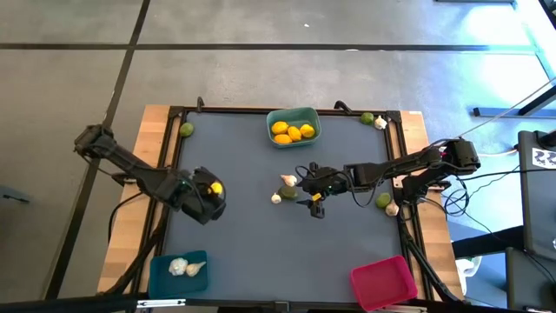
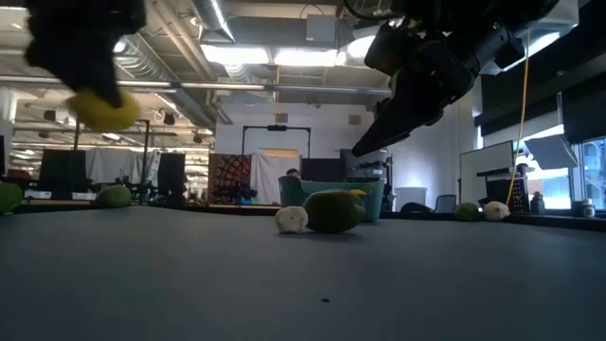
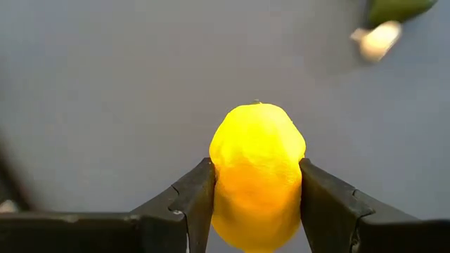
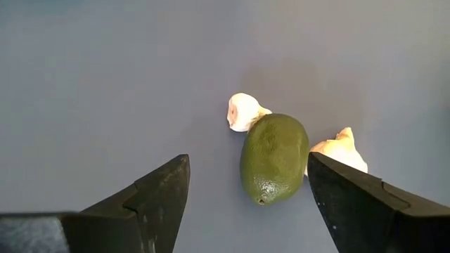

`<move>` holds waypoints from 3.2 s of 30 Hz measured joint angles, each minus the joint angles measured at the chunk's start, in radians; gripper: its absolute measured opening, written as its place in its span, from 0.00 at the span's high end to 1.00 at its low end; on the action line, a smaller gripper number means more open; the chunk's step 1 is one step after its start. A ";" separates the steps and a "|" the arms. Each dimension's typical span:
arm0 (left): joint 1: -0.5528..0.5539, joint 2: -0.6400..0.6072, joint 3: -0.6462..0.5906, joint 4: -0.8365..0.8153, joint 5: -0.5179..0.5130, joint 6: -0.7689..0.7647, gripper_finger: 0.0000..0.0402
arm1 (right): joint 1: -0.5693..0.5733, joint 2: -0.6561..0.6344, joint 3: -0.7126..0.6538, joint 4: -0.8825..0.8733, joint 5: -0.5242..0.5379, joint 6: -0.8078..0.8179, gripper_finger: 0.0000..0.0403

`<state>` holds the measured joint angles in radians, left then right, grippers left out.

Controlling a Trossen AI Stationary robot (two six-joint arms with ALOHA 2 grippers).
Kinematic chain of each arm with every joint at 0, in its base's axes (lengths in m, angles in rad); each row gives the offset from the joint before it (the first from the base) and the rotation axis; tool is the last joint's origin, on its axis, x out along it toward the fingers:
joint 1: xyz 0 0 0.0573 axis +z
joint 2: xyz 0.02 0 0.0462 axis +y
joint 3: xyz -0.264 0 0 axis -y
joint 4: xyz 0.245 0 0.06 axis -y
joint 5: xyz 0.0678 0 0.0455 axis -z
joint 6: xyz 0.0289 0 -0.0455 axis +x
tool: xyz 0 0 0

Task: Sort produce into baskets
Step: Put the green lemon into the green bin

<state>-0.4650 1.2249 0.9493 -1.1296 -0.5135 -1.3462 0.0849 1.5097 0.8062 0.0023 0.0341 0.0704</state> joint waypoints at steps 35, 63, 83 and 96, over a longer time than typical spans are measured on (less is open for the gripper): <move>0.579 0.151 0.000 0.820 -0.009 0.854 0.58 | 0.000 0.000 0.000 -0.004 0.011 -0.009 0.29; 0.833 0.413 0.001 1.190 0.237 0.965 0.58 | 0.000 0.000 0.000 -0.002 0.011 -0.023 0.29; 0.960 0.586 0.251 1.168 0.296 1.095 0.58 | 0.000 0.000 0.000 -0.005 0.027 -0.045 0.29; 0.981 0.702 0.276 1.109 0.320 1.120 0.58 | 0.000 0.000 -0.021 0.004 0.030 -0.048 0.29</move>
<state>0.5156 1.9270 1.2255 -0.0209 -0.1940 -0.2263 0.0849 1.5099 0.7851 0.0067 0.0638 0.0228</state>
